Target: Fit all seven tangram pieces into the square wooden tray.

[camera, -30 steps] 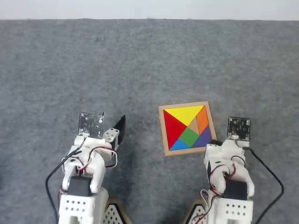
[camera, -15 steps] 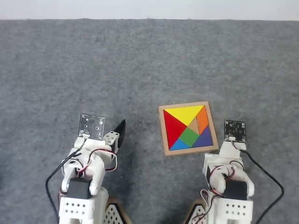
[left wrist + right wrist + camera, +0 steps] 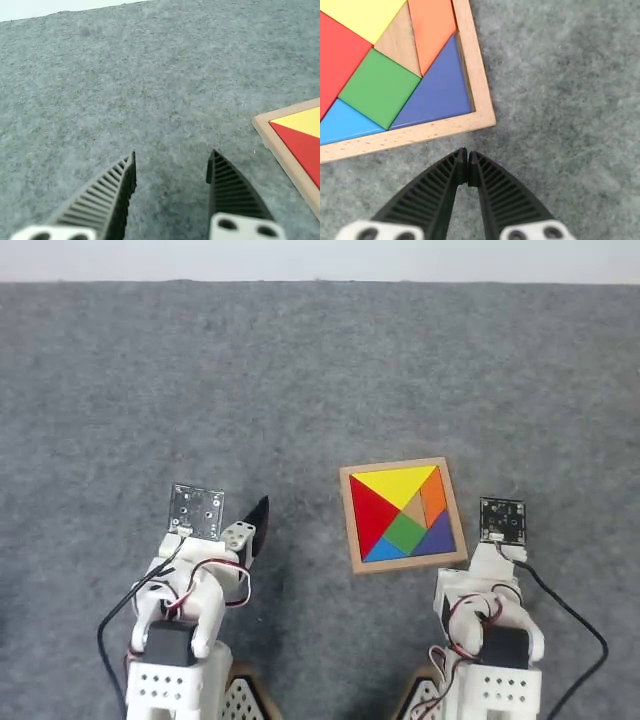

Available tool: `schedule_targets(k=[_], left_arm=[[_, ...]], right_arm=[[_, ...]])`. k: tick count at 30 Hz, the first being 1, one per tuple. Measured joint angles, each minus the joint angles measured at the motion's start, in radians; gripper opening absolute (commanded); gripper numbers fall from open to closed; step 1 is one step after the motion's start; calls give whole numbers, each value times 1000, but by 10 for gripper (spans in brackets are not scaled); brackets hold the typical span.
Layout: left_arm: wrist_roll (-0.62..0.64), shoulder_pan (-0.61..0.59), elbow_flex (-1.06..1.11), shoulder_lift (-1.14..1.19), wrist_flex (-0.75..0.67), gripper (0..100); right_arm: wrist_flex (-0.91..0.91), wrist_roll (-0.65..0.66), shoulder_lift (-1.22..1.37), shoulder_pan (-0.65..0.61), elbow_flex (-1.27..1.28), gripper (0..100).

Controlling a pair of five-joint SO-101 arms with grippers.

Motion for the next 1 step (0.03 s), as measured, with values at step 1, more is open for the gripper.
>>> schedule_targets(k=[1], left_arm=[[0,0,0,0,0,225]], right_arm=[[0,0,0,0,0,6]])
